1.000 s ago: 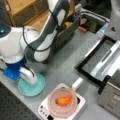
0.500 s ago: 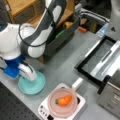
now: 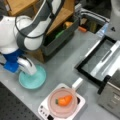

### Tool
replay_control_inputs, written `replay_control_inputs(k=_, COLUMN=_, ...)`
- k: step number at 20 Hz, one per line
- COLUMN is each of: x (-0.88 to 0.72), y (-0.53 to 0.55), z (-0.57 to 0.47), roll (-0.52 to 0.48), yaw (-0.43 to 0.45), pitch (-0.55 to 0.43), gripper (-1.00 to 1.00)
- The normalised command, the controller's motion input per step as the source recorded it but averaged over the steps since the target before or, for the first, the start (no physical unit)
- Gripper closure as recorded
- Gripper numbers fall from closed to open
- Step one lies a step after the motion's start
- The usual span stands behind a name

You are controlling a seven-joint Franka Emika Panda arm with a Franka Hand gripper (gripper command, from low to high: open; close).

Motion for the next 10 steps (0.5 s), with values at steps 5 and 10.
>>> replay_control_inputs(k=5, x=-0.06, y=0.16, z=0.16, roll=0.191, yaw=-0.14, pitch=0.069, gripper=1.0)
replay_control_inputs(k=10, x=-0.13, y=0.35, z=0.18, roll=0.147, yaw=-0.204, pitch=0.046, gripper=1.0)
